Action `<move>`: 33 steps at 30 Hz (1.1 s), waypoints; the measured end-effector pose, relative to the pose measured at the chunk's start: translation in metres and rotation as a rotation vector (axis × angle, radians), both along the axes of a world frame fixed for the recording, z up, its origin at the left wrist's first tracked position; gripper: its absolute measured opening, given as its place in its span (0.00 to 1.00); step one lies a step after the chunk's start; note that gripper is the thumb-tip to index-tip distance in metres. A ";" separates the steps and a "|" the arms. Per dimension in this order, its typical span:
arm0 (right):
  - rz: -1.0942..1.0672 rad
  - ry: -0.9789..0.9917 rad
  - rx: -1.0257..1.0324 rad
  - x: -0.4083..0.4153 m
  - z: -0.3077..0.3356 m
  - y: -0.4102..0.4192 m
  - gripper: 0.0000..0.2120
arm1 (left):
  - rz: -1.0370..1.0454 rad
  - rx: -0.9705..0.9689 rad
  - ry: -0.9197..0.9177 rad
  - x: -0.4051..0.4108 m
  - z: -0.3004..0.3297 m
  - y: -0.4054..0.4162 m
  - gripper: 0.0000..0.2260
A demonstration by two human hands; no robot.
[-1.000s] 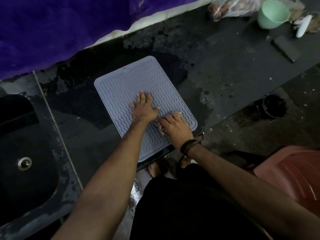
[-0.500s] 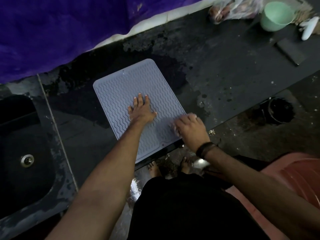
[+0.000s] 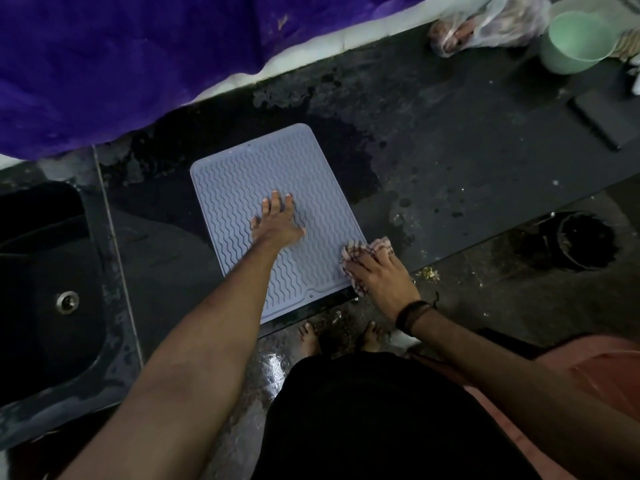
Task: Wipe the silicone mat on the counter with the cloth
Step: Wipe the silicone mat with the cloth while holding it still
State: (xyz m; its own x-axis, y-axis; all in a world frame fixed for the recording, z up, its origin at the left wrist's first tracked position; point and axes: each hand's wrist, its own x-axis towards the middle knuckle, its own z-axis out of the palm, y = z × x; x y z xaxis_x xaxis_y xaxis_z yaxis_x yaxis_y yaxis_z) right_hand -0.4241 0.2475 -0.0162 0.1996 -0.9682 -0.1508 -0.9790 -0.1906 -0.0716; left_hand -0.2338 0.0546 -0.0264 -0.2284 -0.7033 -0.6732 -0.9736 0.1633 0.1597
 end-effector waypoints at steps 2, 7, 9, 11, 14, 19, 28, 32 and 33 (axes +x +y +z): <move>0.027 0.000 -0.014 -0.005 0.006 0.003 0.19 | 0.015 -0.003 0.006 -0.001 0.000 0.000 0.41; -0.064 -0.082 -0.029 0.011 0.021 -0.050 0.19 | 0.038 0.006 0.010 -0.003 0.000 0.000 0.42; -0.043 -0.096 0.012 0.025 0.021 -0.073 0.19 | 0.039 0.010 0.009 -0.003 0.000 -0.001 0.43; -0.009 -0.068 0.066 0.034 0.014 -0.081 0.21 | 0.038 0.021 0.007 -0.002 -0.001 -0.002 0.43; 0.026 -0.045 0.100 0.027 0.004 -0.060 0.23 | 0.031 0.022 -0.006 -0.001 -0.004 -0.003 0.42; 0.142 -0.087 0.141 -0.001 0.011 -0.021 0.22 | 0.036 -0.001 0.007 0.000 -0.008 -0.004 0.41; -0.040 -0.093 -0.014 0.011 0.029 -0.145 0.19 | 0.095 -0.156 0.082 -0.008 0.000 -0.001 0.47; -0.009 -0.004 0.094 0.016 0.010 -0.167 0.23 | 0.103 -0.145 0.075 -0.011 -0.003 -0.003 0.50; 0.007 0.013 0.092 0.016 0.005 -0.162 0.23 | 0.100 -0.122 0.072 -0.011 -0.003 -0.006 0.50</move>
State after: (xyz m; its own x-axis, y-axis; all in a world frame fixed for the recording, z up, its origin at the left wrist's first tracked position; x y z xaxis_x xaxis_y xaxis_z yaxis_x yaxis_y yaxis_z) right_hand -0.4082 0.0859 -0.0108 0.2039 -0.9487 -0.2416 -0.9786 -0.1907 -0.0769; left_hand -0.2444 0.0488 -0.0298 -0.1976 -0.8004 -0.5660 -0.9727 0.0882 0.2147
